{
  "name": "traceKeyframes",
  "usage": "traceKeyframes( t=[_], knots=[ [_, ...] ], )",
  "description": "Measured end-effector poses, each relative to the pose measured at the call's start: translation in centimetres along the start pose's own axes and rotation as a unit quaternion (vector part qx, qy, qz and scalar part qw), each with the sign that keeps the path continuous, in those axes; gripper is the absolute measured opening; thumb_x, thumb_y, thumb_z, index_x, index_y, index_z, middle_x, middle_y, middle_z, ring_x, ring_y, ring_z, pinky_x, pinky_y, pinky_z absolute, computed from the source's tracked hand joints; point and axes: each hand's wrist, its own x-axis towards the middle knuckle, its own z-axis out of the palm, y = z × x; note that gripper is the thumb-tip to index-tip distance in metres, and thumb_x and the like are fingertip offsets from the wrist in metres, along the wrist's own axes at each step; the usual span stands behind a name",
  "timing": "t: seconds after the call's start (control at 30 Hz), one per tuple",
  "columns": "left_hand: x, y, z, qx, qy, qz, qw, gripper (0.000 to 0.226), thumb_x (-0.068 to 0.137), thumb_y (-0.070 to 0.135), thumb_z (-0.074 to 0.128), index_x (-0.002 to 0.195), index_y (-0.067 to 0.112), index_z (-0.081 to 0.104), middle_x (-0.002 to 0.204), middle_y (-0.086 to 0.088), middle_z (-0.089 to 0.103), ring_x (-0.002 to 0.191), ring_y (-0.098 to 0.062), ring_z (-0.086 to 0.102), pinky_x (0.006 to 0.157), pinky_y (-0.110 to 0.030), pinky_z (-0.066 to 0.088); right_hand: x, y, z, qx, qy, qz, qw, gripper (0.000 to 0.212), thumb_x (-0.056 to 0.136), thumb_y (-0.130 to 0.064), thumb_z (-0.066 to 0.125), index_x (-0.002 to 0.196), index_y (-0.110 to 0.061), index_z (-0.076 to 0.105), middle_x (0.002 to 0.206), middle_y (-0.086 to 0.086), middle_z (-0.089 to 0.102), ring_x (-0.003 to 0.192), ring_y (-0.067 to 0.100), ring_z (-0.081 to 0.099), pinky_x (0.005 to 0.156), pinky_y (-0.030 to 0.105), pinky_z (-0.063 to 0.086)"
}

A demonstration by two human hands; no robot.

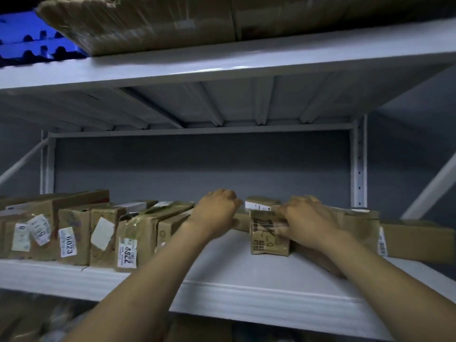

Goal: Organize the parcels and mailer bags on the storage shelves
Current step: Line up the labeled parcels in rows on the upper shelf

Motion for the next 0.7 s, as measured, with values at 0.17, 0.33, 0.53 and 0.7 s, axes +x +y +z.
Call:
traceKeyframes(
  t=[0.17, 0.33, 0.53, 0.7],
  knots=[
    [3.9, 1.4, 3.9, -0.204, -0.103, -0.050, 0.972, 0.044, 0.094, 0.042, 0.053, 0.134, 0.025, 0.051, 0.135, -0.004, 0.053, 0.120, -0.026, 0.051, 0.100, -0.039, 0.044, -0.8, 3.0, 1.0, -0.042, -0.005, 0.026, 0.999, 0.042, 0.086, -0.060, 0.052, 0.113, -0.029, 0.061, 0.121, -0.003, 0.063, 0.113, 0.021, 0.055, 0.102, 0.038, 0.036],
    [5.1, 2.5, 6.4, -0.359, -0.114, -0.021, 0.926, 0.036, 0.096, 0.041, 0.052, 0.131, 0.030, 0.056, 0.117, 0.023, 0.055, 0.108, 0.002, 0.049, 0.082, 0.005, 0.031, -0.9, 4.2, 2.3, -0.044, 0.005, 0.015, 0.999, 0.048, 0.087, -0.058, 0.052, 0.126, -0.031, 0.055, 0.132, -0.004, 0.055, 0.116, 0.022, 0.054, 0.094, 0.035, 0.041],
    [6.8, 3.7, 7.2, -0.374, -0.162, -0.010, 0.913, 0.082, 0.067, 0.083, 0.055, 0.136, 0.039, 0.048, 0.140, 0.016, 0.045, 0.126, -0.006, 0.046, 0.110, -0.031, 0.037, -0.6, 4.2, 2.8, -0.041, 0.030, -0.002, 0.999, 0.044, 0.086, -0.050, 0.055, 0.126, -0.031, 0.055, 0.130, -0.003, 0.057, 0.116, 0.024, 0.054, 0.096, 0.036, 0.043],
    [6.9, 3.8, 7.6, -0.333, -0.183, 0.012, 0.925, 0.074, 0.082, 0.051, 0.069, 0.145, 0.032, 0.037, 0.133, 0.017, 0.046, 0.127, -0.007, 0.045, 0.098, -0.014, 0.031, -0.9, 4.0, 2.4, -0.015, 0.043, -0.008, 0.999, 0.037, 0.085, -0.038, 0.054, 0.121, -0.029, 0.056, 0.128, -0.003, 0.057, 0.110, 0.024, 0.057, 0.086, 0.034, 0.047]
  ],
)
